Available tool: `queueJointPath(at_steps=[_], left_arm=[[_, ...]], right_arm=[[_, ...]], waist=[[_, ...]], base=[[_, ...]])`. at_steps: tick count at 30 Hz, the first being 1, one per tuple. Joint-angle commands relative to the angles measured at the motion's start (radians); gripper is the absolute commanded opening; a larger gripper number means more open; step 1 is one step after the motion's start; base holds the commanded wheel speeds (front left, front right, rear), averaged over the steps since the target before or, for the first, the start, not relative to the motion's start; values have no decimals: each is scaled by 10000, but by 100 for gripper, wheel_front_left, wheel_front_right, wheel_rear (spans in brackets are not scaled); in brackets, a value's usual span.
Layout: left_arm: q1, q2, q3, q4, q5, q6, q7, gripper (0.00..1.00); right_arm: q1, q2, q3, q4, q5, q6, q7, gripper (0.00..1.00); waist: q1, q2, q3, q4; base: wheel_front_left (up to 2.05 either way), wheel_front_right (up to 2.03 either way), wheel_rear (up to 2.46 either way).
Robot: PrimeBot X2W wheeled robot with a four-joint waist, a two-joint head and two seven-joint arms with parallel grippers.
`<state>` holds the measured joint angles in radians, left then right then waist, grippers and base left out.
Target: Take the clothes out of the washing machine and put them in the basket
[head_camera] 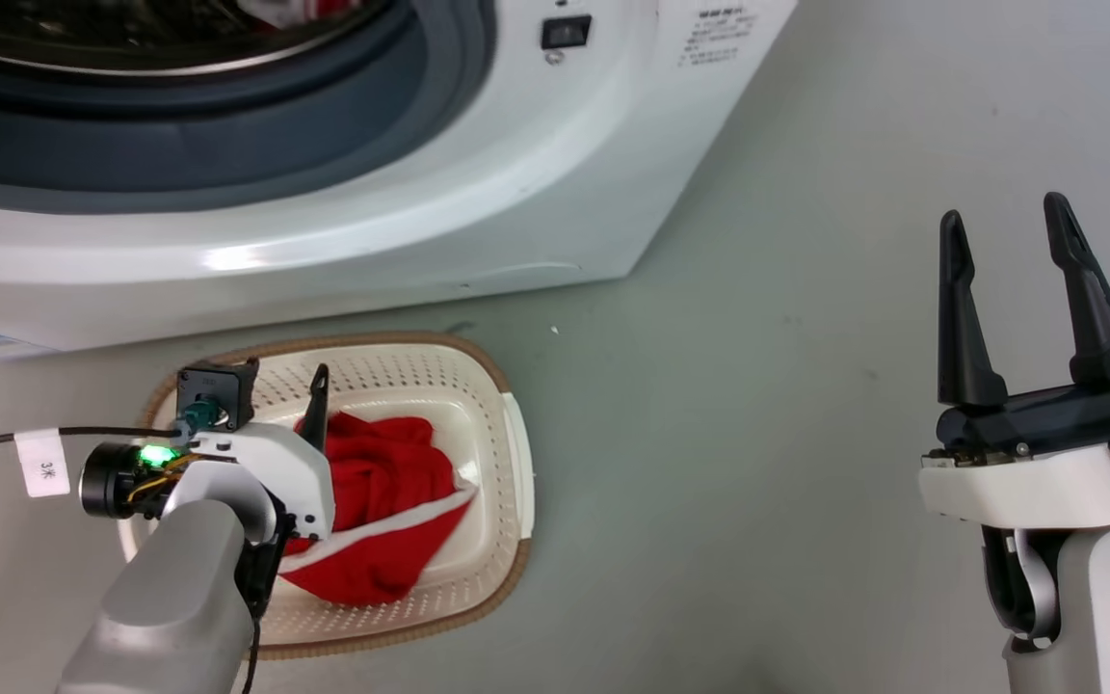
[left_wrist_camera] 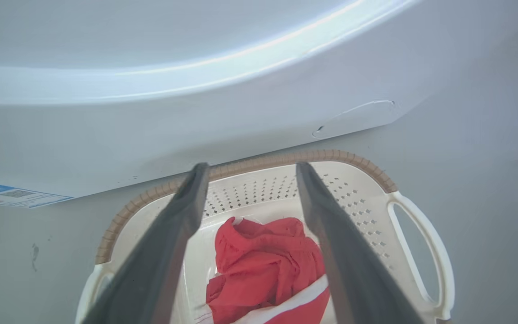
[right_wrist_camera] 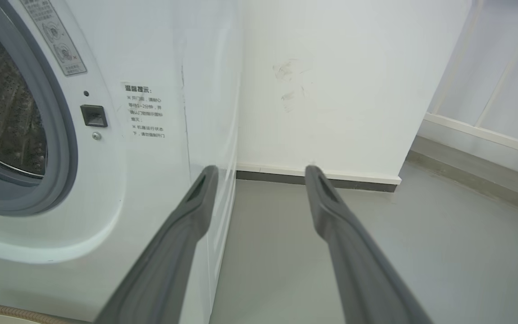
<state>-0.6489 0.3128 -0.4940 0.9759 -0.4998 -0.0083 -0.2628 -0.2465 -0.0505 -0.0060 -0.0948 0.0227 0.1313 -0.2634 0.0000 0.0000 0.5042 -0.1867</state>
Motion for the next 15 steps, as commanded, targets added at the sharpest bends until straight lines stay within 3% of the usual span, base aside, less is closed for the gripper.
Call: queueJointPath(at_steps=[1,8,15], left_arm=[[264,39,177,-437,168,95,-27,100],[1335,84,1119,-2780,1031,443,-28,100],[3037,-266,2242,-5275,1788,792,-27,100]], right_arm=[[50,9,-52,51,-60,-10,-21,100],[311,6,-132,149,-170,-10,-21,100],[785,9,-173,237,-61,-10,-22,100]], waist=[[0,0,-542,400],[0,0,-1134,682],[0,0,-1744,816]], base=[[0,0,0],[0,0,0],[0,0,0]])
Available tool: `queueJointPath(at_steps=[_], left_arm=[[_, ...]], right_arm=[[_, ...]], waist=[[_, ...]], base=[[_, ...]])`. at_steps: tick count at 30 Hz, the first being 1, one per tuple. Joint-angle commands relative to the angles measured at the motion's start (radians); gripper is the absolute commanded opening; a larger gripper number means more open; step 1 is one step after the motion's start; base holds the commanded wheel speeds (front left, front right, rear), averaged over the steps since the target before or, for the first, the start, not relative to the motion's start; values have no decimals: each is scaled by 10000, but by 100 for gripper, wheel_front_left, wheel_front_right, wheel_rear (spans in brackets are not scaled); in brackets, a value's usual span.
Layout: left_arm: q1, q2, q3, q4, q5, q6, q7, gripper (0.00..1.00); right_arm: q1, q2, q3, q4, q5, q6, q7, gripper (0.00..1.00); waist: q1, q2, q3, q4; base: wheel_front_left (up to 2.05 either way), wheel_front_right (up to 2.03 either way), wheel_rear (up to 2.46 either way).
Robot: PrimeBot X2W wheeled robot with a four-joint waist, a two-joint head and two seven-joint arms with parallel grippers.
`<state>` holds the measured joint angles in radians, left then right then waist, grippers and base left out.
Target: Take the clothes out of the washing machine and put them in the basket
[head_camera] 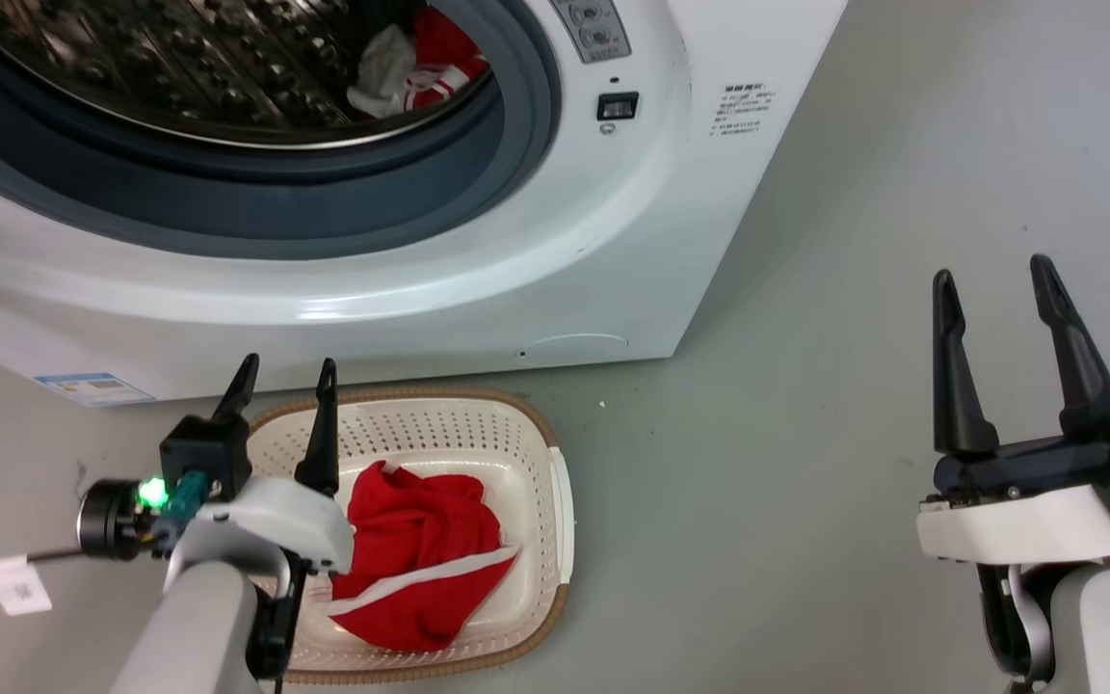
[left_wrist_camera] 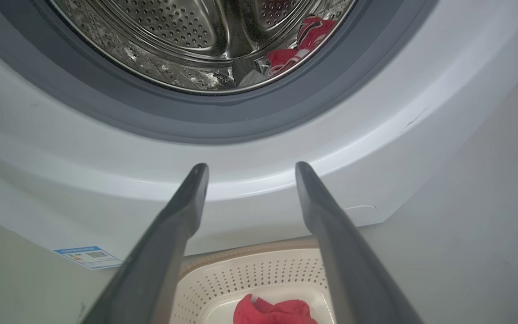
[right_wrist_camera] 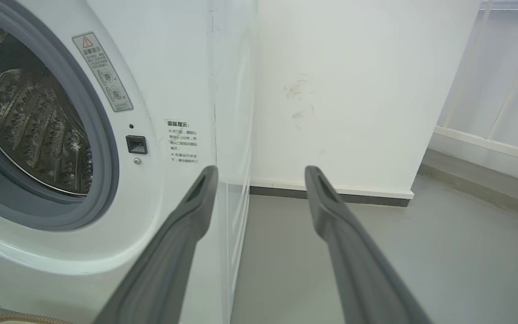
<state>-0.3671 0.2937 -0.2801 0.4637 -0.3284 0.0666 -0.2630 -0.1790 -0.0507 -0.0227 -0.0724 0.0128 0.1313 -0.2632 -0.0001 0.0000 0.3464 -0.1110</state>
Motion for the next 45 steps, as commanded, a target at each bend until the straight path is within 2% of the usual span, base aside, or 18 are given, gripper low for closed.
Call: queueJointPath(at_steps=[1,6,9,16,21,26,30,35,39,40,45], left_arm=[[432,-143,235,-458,151,40,-25,100],[1069,-326,786,-1734,730,-36,-27,100],[970,-248,945,-2241,1009,-205,-26,100],[-676,549,1120,-2335,1124,-939,300,100],[-2581,1084,1183,-2093,542,-1544,1974,100],[-4703,1721,1290,-1215,-490,-1862,3974,100],[-6382,2320,1032,-535,-1105,-1941,5280,100],[-8238,2712,888,485,-1950,-1958,6704,100],[-9469,3087,593,1247,-1960,-1963,7586,100],[-10350,3197,447,1841,-1924,-1957,8281,100],[-11405,3284,78,2631,-1605,-1930,9094,100]], right_arm=[[181,11,-4,37,40,-10,-22,100],[389,10,89,68,120,-10,-24,100],[333,11,193,9,152,-10,-24,100],[104,11,395,-117,373,-10,-24,100],[-80,11,500,-171,553,-10,-24,100],[-400,11,717,-257,876,-10,-22,100],[-664,16,939,-330,1161,-10,-22,100],[-945,19,1393,-422,1547,-10,-22,100],[-1103,18,1799,-547,1758,-10,-24,100],[-1150,18,2044,-644,1937,-10,-24,100],[-1113,18,2276,-700,2201,-10,-24,100]], waist=[[1,0,-244,67],[1,0,-482,81],[1,0,-414,2],[1,0,329,-484],[1,0,1154,-946],[1,0,2110,-1563],[1,0,2826,-2030],[1,0,3536,-2568],[1,0,3966,-2976],[1,0,4254,-3289],[1,0,4614,-3671]], base=[[0,0,0],[0,0,0],[0,0,0],[0,0,0],[0,0,0],[0,0,0],[0,0,0],[0,0,0],[0,0,0],[0,0,0],[0,0,0]])
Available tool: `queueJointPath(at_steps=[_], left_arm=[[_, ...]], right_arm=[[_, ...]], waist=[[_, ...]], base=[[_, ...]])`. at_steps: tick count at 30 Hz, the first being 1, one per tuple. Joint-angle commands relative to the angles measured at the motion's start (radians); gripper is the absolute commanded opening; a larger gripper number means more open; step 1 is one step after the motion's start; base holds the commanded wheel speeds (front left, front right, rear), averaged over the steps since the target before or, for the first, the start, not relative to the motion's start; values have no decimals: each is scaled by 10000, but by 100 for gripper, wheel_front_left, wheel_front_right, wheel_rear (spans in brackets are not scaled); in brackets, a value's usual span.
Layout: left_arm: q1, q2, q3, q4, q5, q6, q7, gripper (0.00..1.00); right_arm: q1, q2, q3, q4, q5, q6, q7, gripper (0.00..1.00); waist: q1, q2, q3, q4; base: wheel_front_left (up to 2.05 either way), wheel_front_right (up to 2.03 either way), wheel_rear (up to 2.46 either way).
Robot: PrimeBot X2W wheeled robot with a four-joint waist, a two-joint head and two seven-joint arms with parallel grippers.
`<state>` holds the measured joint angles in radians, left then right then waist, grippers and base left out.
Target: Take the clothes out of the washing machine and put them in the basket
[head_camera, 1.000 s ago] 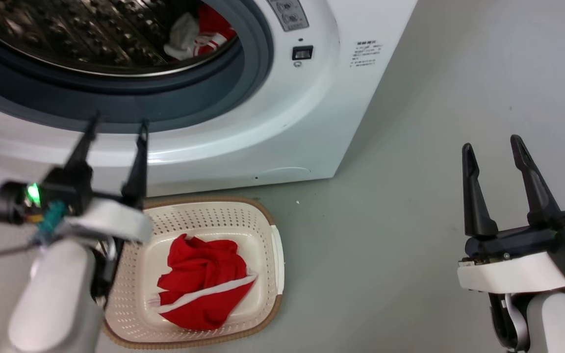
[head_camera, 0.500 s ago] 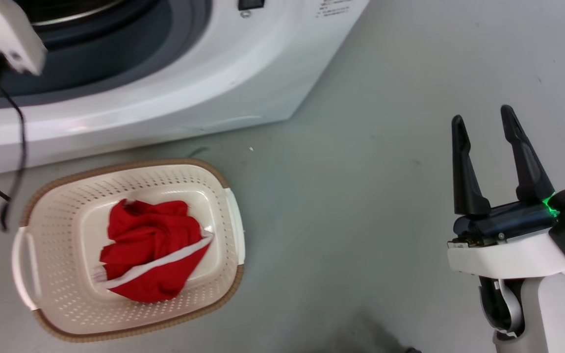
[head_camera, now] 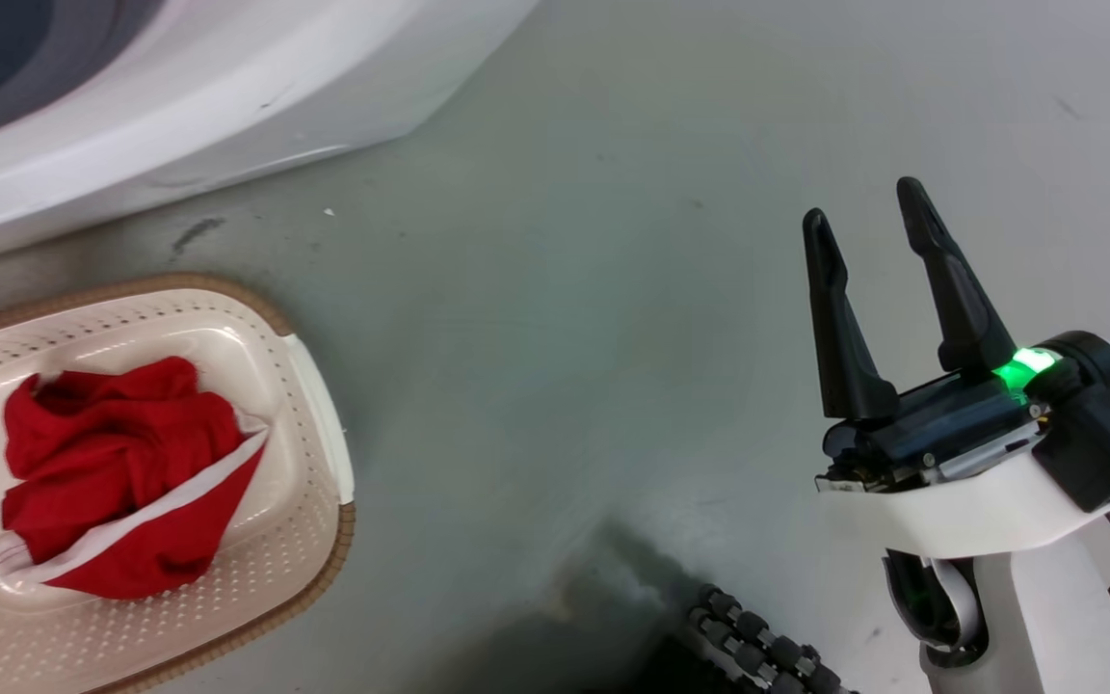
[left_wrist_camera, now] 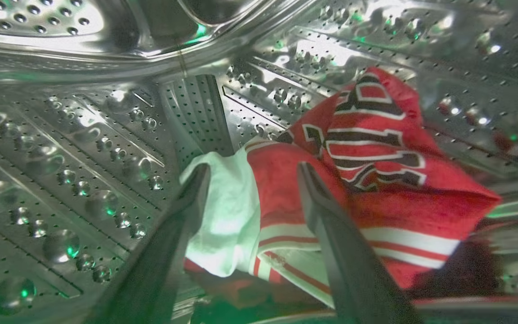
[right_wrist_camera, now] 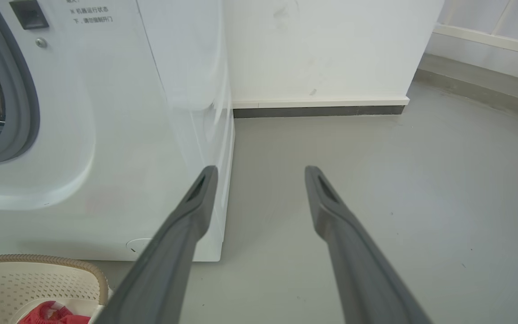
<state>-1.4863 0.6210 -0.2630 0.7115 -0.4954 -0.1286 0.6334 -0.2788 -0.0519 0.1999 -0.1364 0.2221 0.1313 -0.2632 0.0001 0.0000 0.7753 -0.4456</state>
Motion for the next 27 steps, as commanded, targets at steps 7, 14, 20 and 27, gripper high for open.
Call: queueJointPath(at_steps=[7,14,20,27], left_arm=[[-747,215,-470,821,406,60,508,100],[-1005,82,-844,1452,606,57,563,100],[-993,-31,-1194,1878,482,-1,706,13],[-1320,-7,-1334,1898,255,-6,70,0]], right_arm=[[10,26,300,-140,296,-10,-24,100],[138,28,232,-279,337,-10,-22,100],[81,28,172,-320,354,-10,-24,100],[-108,28,204,-266,336,-10,-24,100]], waist=[[-1,0,605,-653],[-1,0,827,-602],[-1,0,936,-543],[-1,0,987,-491]], base=[[0,0,0],[0,0,0],[0,0,0],[0,0,0]])
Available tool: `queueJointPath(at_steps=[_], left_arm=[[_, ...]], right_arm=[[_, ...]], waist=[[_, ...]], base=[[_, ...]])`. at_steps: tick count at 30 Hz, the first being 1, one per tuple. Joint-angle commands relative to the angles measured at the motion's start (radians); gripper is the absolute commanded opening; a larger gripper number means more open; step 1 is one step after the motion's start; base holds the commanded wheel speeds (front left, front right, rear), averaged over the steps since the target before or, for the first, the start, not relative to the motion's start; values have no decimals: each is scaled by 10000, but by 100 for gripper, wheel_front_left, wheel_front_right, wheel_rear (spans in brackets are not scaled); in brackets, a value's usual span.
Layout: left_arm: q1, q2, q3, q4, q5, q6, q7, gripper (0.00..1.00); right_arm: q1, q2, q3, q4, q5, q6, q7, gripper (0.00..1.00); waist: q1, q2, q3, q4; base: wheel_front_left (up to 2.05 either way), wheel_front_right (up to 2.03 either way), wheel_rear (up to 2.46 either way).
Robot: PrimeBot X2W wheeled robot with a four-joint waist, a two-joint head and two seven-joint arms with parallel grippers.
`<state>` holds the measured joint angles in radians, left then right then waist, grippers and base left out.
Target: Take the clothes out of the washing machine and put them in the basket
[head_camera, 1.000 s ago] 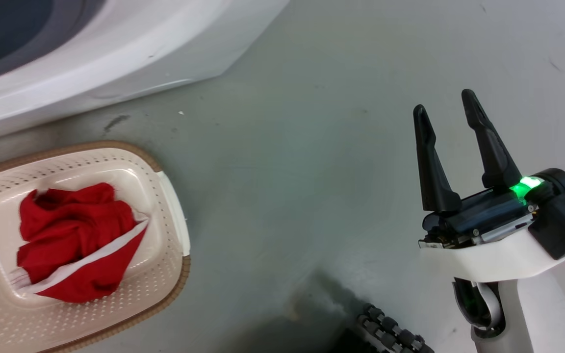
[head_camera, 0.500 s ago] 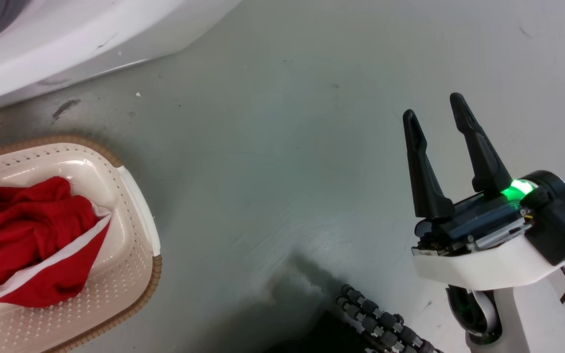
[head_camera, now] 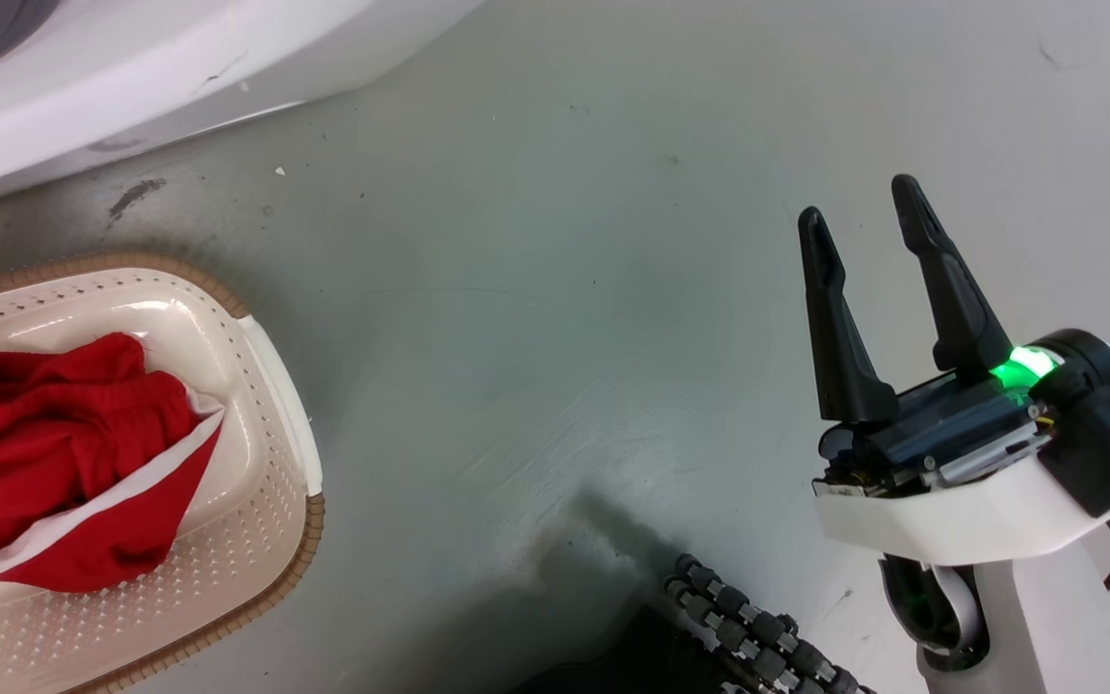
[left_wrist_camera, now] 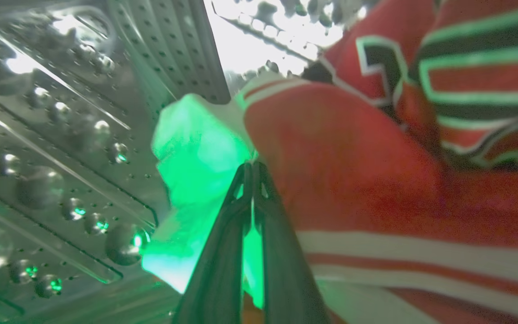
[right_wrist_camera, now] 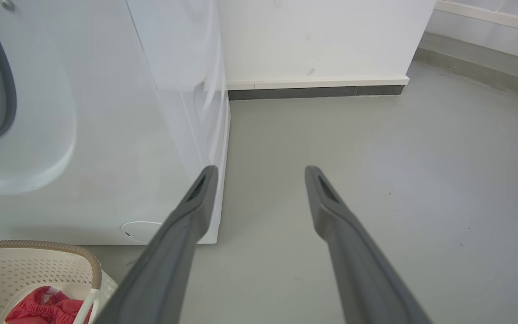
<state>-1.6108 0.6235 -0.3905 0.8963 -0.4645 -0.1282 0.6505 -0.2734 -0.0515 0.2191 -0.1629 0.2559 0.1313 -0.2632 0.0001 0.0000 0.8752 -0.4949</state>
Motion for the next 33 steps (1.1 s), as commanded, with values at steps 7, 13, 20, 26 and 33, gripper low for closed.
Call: queueJointPath(at_steps=[7,13,20,26,33], left_arm=[[-152,17,-34,36,-170,-13,-1487,0],[397,-183,-407,80,-403,-15,-2826,0],[1575,-425,-744,166,-959,-16,-4690,0],[2863,-714,-1126,192,-1271,-17,-6229,0],[4528,-1147,-1525,122,-1294,-16,-7829,0]], right_arm=[[-376,22,-109,111,-170,-10,-24,100],[-408,21,-530,200,-559,-10,-24,100],[-272,19,-918,337,-1060,-10,-24,100],[13,18,-1172,517,-1570,-10,-24,100],[491,16,-1380,774,-2015,-10,-22,100]], waist=[[-1,0,-313,215],[-1,0,-893,785],[-1,0,-1867,1528],[-1,0,-2905,2195],[-1,0,-4162,2900]], base=[[0,0,0],[0,0,0],[0,0,0],[0,0,0],[0,0,0]])
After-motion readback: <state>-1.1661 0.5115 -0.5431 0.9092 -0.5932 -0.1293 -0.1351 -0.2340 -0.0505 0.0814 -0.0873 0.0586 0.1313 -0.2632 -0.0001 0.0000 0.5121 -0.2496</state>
